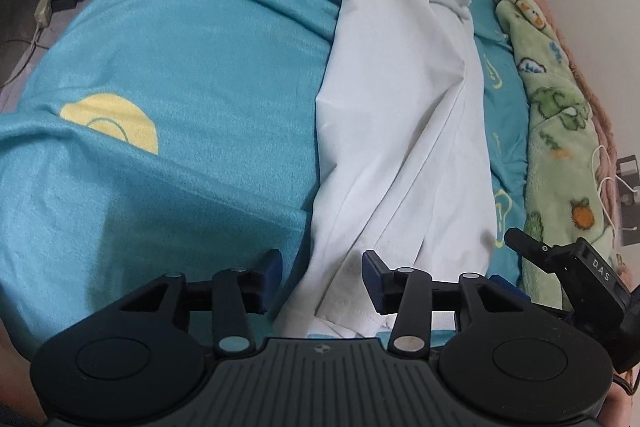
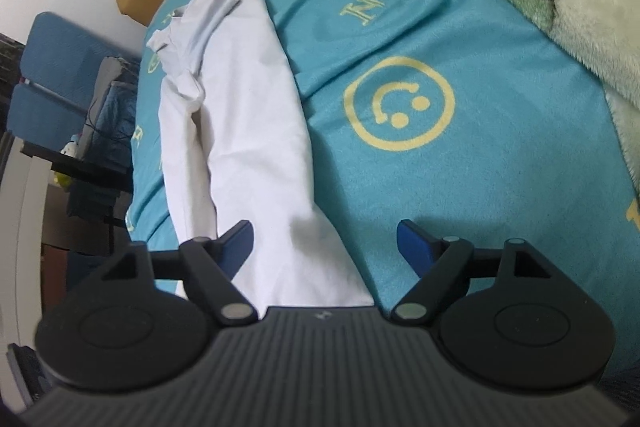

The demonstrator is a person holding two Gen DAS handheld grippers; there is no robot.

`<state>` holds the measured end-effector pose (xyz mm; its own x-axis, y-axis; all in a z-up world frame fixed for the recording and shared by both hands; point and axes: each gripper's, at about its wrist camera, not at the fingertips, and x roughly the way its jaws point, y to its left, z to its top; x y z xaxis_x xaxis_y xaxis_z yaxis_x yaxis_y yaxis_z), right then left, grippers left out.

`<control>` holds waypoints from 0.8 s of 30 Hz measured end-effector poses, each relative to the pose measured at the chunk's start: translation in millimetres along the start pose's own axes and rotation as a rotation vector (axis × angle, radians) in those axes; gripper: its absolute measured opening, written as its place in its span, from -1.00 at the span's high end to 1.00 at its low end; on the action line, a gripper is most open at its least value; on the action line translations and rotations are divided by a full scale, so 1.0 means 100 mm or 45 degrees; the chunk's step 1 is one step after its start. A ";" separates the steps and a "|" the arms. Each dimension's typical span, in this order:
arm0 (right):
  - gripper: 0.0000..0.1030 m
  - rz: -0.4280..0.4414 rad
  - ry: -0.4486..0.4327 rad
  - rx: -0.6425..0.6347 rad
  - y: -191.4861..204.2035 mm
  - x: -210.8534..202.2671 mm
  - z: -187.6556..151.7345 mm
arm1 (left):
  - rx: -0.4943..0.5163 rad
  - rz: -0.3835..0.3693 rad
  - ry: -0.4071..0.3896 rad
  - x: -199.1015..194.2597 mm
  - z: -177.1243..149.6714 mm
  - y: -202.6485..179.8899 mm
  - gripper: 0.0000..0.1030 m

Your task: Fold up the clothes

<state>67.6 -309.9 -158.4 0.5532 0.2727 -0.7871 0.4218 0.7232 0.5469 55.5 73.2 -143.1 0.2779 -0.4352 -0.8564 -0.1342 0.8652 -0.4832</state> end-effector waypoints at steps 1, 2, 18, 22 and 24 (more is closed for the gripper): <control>-0.56 -0.028 -0.010 0.012 -0.01 0.00 0.00 | -0.004 0.001 0.016 0.03 0.00 0.01 0.09; -0.59 -0.049 -0.015 0.027 -0.03 0.01 0.01 | -0.007 0.001 0.031 0.05 0.00 0.01 0.09; 0.26 -0.015 0.257 -0.213 0.23 0.22 -0.17 | 0.051 -0.032 0.072 0.15 -0.06 -0.06 0.15; 0.11 -0.061 0.266 -0.351 0.36 0.21 -0.26 | 0.136 -0.021 0.093 0.19 -0.09 -0.16 0.17; -0.05 -0.064 0.292 -0.417 0.42 0.22 -0.31 | 0.179 -0.014 0.097 0.19 -0.11 -0.20 0.45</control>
<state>75.2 -254.1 -161.5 0.3475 0.3392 -0.8742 0.1729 0.8931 0.4153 53.4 45.0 -151.5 0.2048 -0.4576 -0.8653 0.0043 0.8844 -0.4667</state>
